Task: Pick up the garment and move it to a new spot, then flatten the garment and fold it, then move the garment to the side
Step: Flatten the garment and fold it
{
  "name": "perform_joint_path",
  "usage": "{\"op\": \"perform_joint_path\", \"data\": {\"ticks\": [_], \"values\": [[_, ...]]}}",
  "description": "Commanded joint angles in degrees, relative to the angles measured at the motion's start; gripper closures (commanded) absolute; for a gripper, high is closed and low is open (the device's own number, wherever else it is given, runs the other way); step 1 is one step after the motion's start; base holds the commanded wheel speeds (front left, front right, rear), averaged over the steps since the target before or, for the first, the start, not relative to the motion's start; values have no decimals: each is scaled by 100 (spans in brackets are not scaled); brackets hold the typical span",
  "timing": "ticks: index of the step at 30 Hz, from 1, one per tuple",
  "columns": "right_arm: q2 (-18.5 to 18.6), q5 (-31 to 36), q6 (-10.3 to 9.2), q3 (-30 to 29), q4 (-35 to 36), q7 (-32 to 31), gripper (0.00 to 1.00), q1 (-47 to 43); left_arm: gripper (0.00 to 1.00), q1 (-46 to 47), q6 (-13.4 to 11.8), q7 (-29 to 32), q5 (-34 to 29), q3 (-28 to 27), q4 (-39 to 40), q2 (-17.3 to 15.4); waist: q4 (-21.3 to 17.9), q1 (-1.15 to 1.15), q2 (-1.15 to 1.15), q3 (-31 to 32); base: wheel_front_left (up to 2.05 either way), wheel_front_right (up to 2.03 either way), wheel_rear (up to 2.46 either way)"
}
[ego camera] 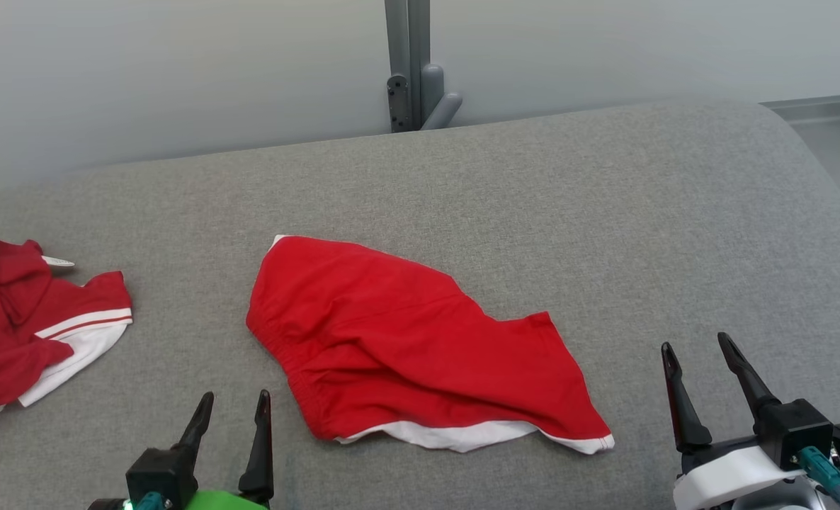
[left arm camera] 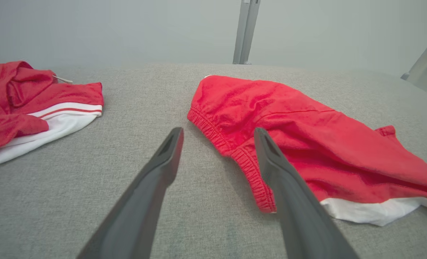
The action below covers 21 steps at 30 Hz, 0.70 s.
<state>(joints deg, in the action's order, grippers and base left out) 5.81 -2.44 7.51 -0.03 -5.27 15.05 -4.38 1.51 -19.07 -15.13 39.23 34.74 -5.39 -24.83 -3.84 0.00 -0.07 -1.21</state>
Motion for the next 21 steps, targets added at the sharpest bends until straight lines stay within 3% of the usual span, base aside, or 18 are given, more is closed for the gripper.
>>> {"op": "perform_joint_path", "data": {"ticks": [1,9,15,21], "values": [[17,28,-4,-13,38,19,0,-56,0,-145,75,0,-158,-101,28,66,69,0,7,54,0,0,0],[76,113,-4,-88,39,19,0,-191,0,-997,901,-1,-1652,-1323,152,732,216,0,7,160,0,0,0],[33,172,-4,-81,-26,19,0,-285,0,-1269,1573,-1,-2208,-2037,-57,1163,278,0,7,206,0,0,0],[-52,160,-4,-118,-43,19,0,-319,0,-1279,2070,-1,-2564,-2653,-231,1483,314,0,7,223,0,0,0]]}}
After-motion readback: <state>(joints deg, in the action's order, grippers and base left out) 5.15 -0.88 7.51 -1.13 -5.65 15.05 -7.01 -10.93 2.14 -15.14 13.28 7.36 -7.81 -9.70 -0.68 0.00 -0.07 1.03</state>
